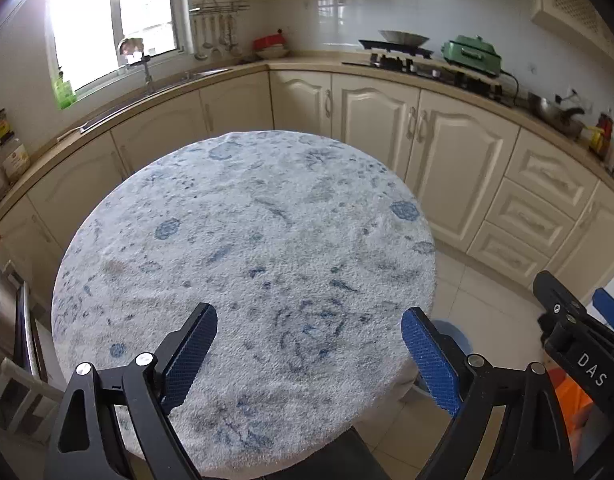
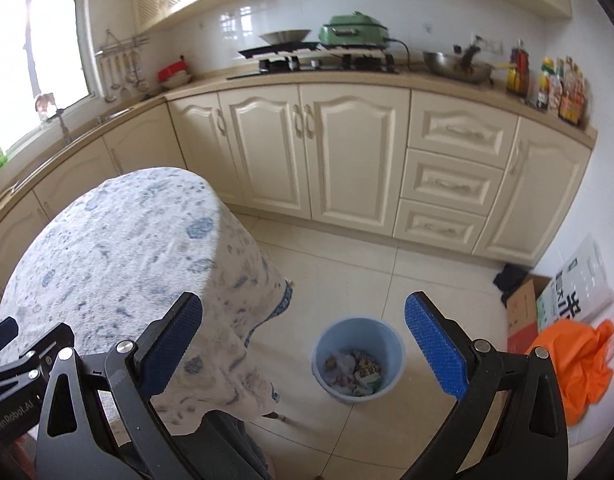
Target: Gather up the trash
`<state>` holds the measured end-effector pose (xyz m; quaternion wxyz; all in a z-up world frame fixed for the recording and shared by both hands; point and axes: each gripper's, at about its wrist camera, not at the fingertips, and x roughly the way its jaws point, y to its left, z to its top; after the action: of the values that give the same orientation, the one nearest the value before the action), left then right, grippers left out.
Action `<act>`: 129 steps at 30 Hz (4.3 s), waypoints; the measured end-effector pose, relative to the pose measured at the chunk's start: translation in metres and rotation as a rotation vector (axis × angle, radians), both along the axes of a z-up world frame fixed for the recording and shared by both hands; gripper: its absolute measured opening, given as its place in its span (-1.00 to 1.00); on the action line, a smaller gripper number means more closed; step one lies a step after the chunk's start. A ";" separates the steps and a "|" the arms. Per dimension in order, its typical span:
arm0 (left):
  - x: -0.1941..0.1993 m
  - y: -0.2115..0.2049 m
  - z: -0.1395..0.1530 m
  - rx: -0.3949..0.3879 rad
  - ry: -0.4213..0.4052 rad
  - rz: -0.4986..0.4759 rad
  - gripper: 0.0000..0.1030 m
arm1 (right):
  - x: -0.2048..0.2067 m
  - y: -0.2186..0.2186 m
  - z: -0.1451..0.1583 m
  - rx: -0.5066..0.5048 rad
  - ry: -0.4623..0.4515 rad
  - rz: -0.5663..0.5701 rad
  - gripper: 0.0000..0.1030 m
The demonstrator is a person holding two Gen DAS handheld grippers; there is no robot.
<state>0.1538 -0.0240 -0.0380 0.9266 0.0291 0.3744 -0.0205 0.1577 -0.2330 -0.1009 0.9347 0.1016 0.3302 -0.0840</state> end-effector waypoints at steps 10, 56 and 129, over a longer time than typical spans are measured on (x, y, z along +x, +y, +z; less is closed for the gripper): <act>-0.063 0.025 0.025 -0.024 -0.150 0.112 0.88 | -0.029 0.032 0.027 -0.053 -0.135 0.045 0.99; -0.200 0.029 0.035 -0.042 -0.314 0.046 0.97 | -0.150 0.039 0.054 -0.066 -0.333 -0.042 0.99; -0.211 0.032 0.033 -0.036 -0.297 0.078 0.97 | -0.158 0.034 0.052 -0.048 -0.317 -0.014 0.99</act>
<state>-0.0572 0.0079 -0.0047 0.9723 0.0004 0.2336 0.0133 -0.0004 -0.1989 -0.0487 0.9766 0.0933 0.1759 -0.0812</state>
